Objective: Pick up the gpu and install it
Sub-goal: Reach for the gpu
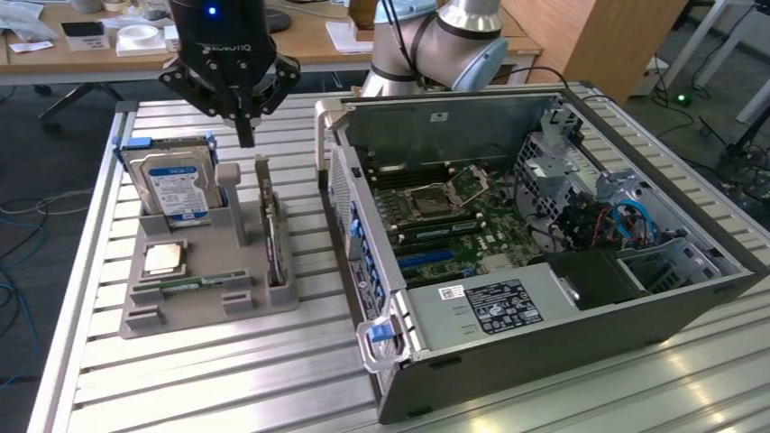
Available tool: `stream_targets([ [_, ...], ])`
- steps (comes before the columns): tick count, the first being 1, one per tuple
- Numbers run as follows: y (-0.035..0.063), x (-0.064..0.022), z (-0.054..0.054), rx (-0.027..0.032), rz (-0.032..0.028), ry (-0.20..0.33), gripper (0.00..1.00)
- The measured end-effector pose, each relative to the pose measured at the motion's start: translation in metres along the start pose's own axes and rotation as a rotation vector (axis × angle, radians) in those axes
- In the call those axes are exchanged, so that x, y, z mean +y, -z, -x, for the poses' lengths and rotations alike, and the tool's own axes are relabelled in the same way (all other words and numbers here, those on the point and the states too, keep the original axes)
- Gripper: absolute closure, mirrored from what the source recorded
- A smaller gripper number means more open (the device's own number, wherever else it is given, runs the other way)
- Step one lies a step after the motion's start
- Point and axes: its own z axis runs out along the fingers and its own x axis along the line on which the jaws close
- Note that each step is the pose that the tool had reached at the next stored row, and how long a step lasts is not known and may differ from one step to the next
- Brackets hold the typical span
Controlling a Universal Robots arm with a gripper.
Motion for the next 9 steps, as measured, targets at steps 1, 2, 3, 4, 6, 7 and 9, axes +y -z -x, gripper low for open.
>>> stream_targets([
  [1,0.0,-0.001,0.0,0.0,0.0,0.0,0.89],
  [2,0.0001,-0.0023,0.0,-0.0001,0.0,0.0,0.89],
  [3,0.0002,-0.0037,0.0,0.0,0.0,0.0,0.89],
  [4,0.0002,-0.0054,0.0,0.0,0.0,0.0,0.89],
  [6,0.0004,-0.0091,0.0,0.0,0.0001,0.0,0.89],
  [7,0.0005,-0.0112,0.0,0.0,0.0,0.0,0.89],
  [9,0.0006,-0.0148,0.001,-0.0001,0.0001,0.0,0.89],
])
